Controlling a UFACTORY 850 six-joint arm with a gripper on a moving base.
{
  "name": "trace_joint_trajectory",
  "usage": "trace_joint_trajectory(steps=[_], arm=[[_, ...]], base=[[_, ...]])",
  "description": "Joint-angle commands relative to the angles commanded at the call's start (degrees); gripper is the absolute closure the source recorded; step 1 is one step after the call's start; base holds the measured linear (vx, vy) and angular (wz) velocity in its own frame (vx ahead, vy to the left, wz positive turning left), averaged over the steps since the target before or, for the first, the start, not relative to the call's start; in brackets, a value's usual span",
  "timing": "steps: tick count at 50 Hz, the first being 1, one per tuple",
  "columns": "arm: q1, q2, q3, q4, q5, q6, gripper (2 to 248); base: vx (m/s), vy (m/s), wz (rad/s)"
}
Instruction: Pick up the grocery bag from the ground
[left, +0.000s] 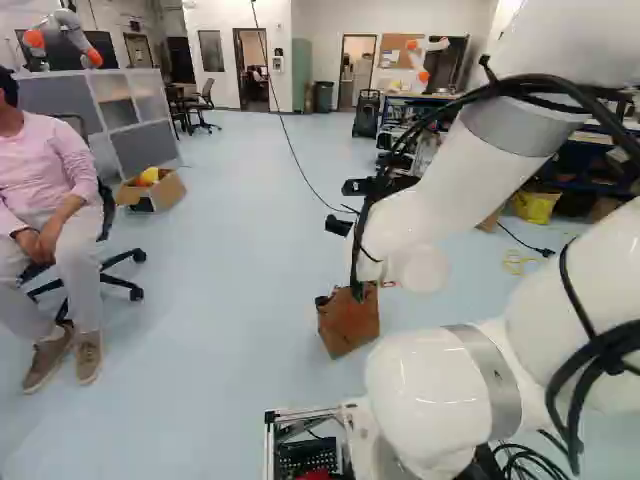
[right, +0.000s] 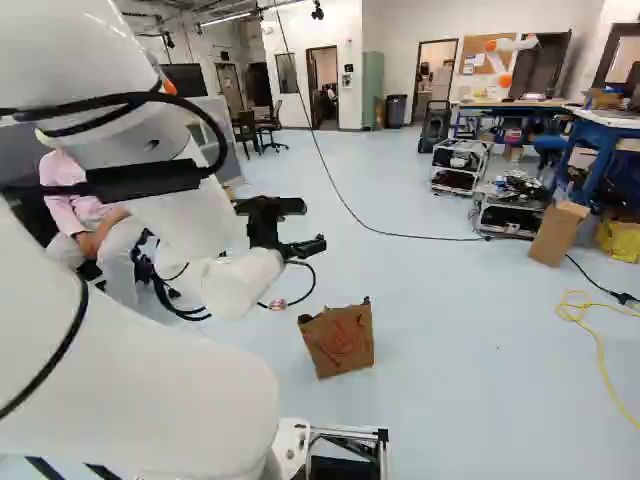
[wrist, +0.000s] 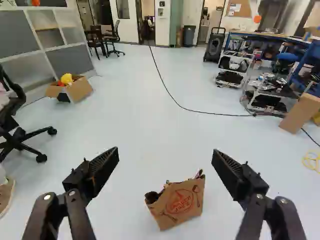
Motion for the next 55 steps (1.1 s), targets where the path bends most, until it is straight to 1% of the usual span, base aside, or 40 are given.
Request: trace_joint_trajectory(steps=[36, 42, 47, 55], arm=[[0.00, -0.01, -0.01, 0.00, 0.00, 0.00, 3], [0.00, -0.76, -0.64, 0.00, -0.18, 0.00, 3], [0.00, -2.42, -2.07, 0.00, -1.85, 0.00, 3], [0.05, -5.85, -5.10, -0.40, -6.60, 0.00, 3]], base=[[0.000, 0.000, 0.000], [0.000, 0.000, 0.000], [0.000, 0.000, 0.000], [0.000, 0.000, 0.000]])
